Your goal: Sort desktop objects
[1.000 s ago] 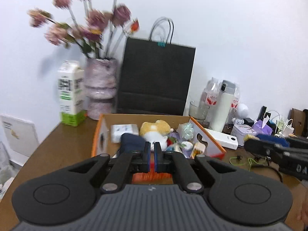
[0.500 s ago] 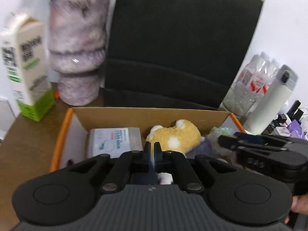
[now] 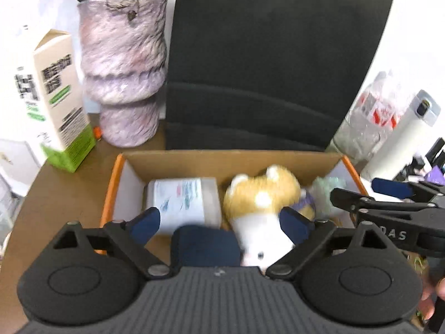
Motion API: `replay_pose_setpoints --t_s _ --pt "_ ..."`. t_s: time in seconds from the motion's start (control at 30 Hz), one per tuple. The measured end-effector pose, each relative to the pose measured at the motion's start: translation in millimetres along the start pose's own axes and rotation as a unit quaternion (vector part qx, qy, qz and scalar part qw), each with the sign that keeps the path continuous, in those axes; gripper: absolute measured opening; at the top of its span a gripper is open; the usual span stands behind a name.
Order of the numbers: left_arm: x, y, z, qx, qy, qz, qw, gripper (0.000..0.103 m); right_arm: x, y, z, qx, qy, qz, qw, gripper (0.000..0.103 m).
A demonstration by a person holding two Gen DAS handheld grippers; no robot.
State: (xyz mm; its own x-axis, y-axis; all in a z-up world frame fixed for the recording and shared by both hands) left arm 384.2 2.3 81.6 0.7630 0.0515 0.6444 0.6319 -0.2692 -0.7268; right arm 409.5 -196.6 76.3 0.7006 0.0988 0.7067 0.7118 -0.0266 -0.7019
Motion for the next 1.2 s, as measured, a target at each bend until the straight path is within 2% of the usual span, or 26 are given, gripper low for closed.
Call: replay_pose_setpoints --t_s 0.07,0.2,0.3,0.43,0.57,0.7,0.83,1.07,1.2 --pt "-8 -16 -4 0.005 0.002 -0.011 0.9999 0.103 -9 -11 -4 0.005 0.007 0.007 1.000 0.074" --pt "-39 -45 -8 0.035 -0.017 -0.025 0.9989 0.103 -37 -41 -13 0.012 0.022 0.006 1.000 0.074" --pt "-63 -76 -14 0.054 -0.021 -0.053 0.9969 0.103 -57 -71 -17 0.011 0.025 -0.015 1.000 0.074" --pt "-95 -119 -25 0.007 -0.038 -0.089 0.9953 0.103 -91 -114 -17 0.025 0.016 -0.057 0.998 0.075" --pt "-134 -153 -43 0.007 -0.024 -0.127 0.9916 0.103 -130 -153 -17 0.044 0.033 -0.083 0.995 0.075" --pt "-175 -170 -58 -0.022 -0.010 -0.141 0.9897 0.103 -168 -187 -9 0.064 0.040 -0.104 0.992 0.079" --pt "-216 -184 -67 -0.017 0.021 -0.158 0.9871 0.103 -201 -210 5 0.073 0.036 -0.119 0.990 0.080" --pt "-267 -203 -58 -0.013 0.035 -0.180 0.9830 0.103 -257 -231 19 0.087 0.042 -0.121 0.988 0.080" --pt "-294 -203 -54 -0.011 0.048 -0.172 0.9838 0.103 -288 -240 26 0.076 0.035 -0.119 0.989 0.081"
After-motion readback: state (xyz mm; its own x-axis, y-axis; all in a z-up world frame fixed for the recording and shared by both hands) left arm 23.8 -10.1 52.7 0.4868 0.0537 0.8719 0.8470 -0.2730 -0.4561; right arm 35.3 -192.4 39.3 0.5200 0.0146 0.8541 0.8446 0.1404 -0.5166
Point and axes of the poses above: each gripper's, at about its wrist camera, not at the fingertips, and y roughly the way its jaws point, z to its left, x to its top, the point moved 4 cm from there along y, roughly the way its jaws point, and after that the axes turned 9 degrees about -x, right-handed, at the moved point
